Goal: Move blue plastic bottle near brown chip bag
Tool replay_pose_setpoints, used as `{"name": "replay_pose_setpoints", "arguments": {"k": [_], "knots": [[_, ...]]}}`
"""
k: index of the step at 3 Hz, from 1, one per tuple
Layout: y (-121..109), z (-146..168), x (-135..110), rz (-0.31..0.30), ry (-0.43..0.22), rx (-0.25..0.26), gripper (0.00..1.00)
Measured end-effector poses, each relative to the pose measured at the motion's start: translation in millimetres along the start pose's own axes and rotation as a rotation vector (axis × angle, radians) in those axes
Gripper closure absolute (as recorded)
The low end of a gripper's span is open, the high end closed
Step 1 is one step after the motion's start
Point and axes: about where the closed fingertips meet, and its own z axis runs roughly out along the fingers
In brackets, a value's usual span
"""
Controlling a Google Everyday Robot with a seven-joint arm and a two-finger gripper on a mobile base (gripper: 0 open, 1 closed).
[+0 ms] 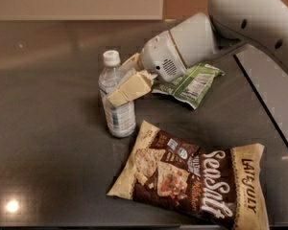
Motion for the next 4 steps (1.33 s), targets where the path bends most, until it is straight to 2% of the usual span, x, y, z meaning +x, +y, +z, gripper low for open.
{"name": "replay_pose_setpoints", "arguments": {"k": [3, 4], "knots": [[0.2, 1.6, 11.4, 0.009, 0.03, 0.005, 0.14], [1.4, 3.0, 10.2, 0.006, 0.031, 0.002, 0.0]]}}
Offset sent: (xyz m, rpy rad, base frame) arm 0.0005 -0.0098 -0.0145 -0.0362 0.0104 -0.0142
